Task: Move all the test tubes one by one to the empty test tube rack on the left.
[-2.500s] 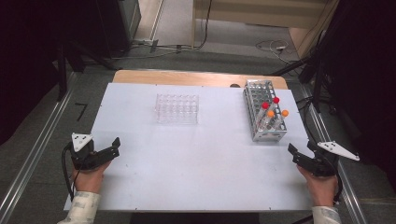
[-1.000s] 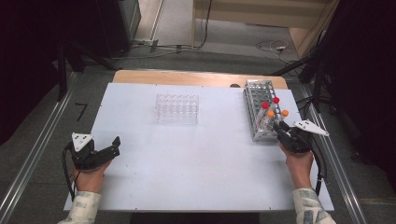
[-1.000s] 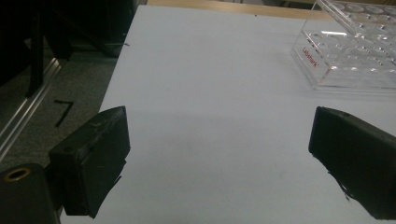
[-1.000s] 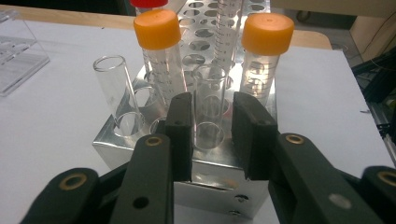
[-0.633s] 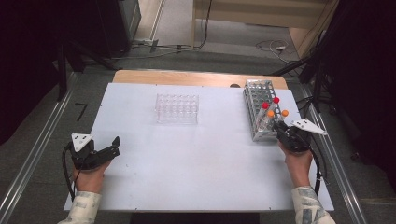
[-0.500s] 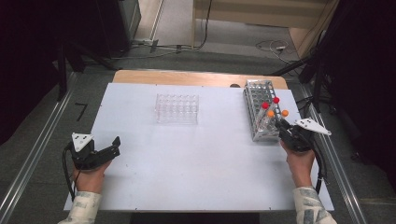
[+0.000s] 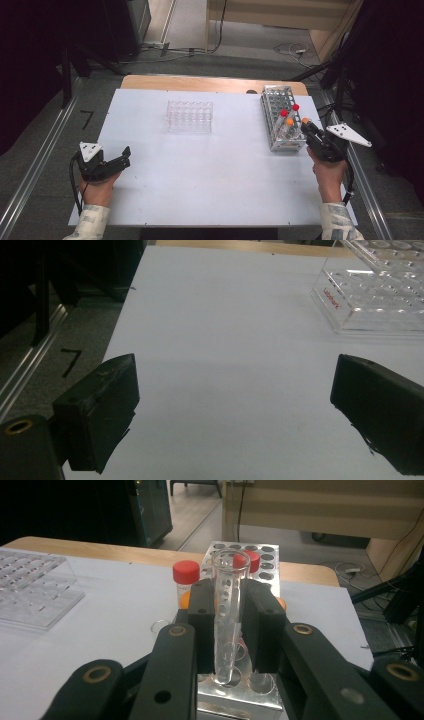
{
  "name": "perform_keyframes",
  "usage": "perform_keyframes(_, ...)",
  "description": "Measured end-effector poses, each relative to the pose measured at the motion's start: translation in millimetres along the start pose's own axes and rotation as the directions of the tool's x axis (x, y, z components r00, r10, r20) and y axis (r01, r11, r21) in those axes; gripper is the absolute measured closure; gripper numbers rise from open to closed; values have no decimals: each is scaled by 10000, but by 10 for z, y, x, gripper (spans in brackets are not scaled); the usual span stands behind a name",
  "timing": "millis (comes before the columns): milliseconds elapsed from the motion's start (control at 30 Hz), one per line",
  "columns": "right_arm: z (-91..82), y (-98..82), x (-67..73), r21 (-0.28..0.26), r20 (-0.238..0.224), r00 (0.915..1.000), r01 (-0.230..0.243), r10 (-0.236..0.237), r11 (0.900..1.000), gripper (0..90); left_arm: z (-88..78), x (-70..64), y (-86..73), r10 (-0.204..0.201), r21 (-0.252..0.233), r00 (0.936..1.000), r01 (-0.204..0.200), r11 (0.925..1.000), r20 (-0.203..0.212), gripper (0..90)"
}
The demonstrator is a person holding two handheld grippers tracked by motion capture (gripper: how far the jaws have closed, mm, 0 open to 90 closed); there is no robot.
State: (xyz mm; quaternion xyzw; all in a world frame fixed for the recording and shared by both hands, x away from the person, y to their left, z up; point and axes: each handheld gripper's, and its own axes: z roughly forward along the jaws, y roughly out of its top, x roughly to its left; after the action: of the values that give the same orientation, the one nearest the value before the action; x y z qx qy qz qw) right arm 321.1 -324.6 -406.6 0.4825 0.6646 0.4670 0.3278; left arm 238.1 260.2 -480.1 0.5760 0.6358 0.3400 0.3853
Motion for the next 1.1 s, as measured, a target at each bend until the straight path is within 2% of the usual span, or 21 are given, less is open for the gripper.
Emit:
perform_keyframes(267, -59, -2, 108, 299, -401, 9992, 63, -51, 9995, 733, 18, -105, 22, 112, 1, 9996, -112, 9999, 264, 65)
perform_keyframes(467, -66, 25, 259, 355, -841, 9958, 383, -352, 9986, 733, 30, -232, 89, 200, -80, 9988, -197, 9998, 453, 66)
perform_keyframes(600, -26, 27, 393, 427, -1275, 9909, 501, -443, 9978, 733, 62, -358, 139, 287, -15, 9964, -287, 9996, 799, 68)
perform_keyframes(733, 21, 15, 481, 501, -1428, 9883, 604, -527, 9969, 732, 100, -523, 180, 542, 49, 9924, -551, 9985, 1107, 68)
perform_keyframes(767, 56, 9, 546, 575, -1596, 9858, 623, -524, 9964, 733, 108, -566, 184, 634, 34, 9913, -642, 9979, 1155, 68)
perform_keyframes(800, 56, 9, 546, 575, -1596, 9858, 623, -524, 9964, 733, 118, -605, 187, 730, 86, 9892, -747, 9972, 1268, 68)
perform_keyframes(867, 126, -4, 640, 648, -1779, 9817, 805, -678, 9946, 733, 156, -713, 196, 887, 208, 9852, -927, 9955, 1466, 68)
perform_keyframes(967, 198, -22, 742, 764, -1911, 9781, 990, -828, 9922, 733, 185, -782, 210, 916, 262, 9825, -971, 9949, 1624, 69)
perform_keyframes(1000, 218, -27, 768, 784, -1957, 9769, 1025, -855, 9916, 732, 213, -841, 222, 910, 344, 9794, -987, 9945, 1801, 69)
perform_keyframes(1033, 245, -33, 802, 809, -2005, 9758, 1051, -871, 9912, 732, 213, -841, 222, 910, 344, 9794, -987, 9945, 1801, 68)
perform_keyframes(1100, 280, -40, 840, 833, -2055, 9744, 1104, -913, 9904, 732, 254, -925, 240, 954, 440, 9753, -1062, 9934, 1993, 68)
